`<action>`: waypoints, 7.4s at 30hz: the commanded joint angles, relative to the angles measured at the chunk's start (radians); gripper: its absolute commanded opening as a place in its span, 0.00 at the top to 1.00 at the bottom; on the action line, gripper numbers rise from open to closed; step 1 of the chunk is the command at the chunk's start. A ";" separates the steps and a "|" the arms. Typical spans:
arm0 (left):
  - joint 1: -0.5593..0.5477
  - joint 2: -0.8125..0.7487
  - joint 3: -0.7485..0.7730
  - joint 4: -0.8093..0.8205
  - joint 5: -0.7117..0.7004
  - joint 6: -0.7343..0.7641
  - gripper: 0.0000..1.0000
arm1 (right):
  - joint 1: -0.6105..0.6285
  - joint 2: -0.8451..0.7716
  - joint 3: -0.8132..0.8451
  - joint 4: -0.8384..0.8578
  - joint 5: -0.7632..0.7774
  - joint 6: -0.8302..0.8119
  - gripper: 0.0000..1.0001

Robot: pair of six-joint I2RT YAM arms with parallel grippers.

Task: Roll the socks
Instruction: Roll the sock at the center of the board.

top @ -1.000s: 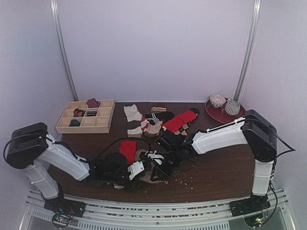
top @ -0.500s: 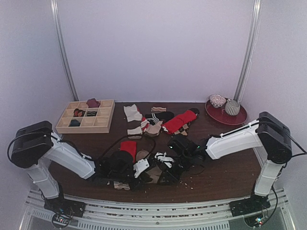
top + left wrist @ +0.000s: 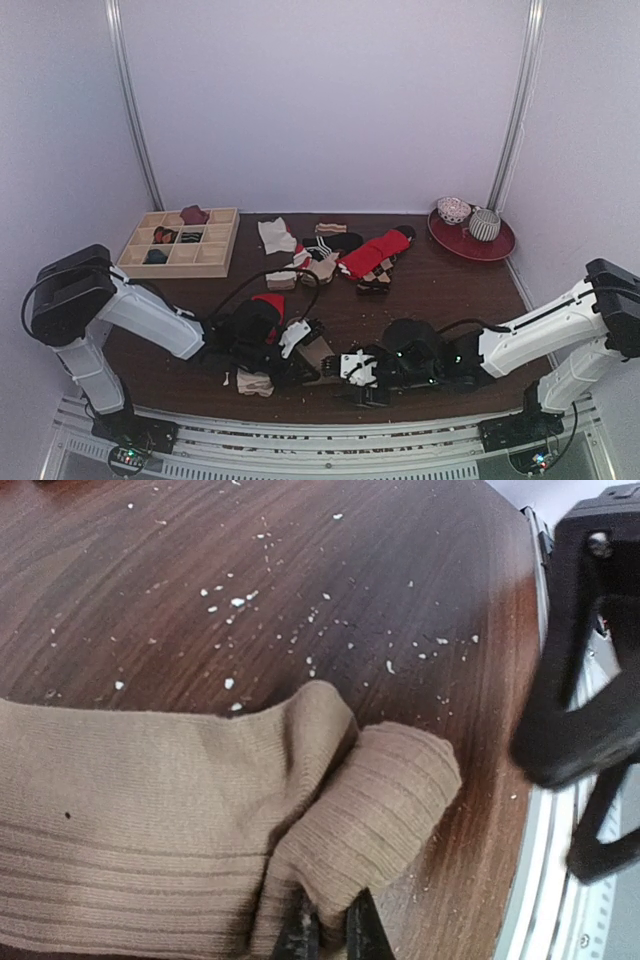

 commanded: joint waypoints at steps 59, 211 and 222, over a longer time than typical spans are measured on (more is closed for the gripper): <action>-0.082 -0.015 -0.130 0.246 -0.170 0.361 0.77 | -0.245 0.577 0.574 -0.853 -0.602 0.274 0.82; 0.018 -0.336 -0.233 0.158 -0.016 0.232 0.49 | -0.234 0.641 0.416 -0.664 -0.506 0.367 0.83; -0.030 -0.255 -0.249 0.131 -0.052 0.194 0.47 | -0.239 0.644 0.420 -0.667 -0.499 0.359 0.83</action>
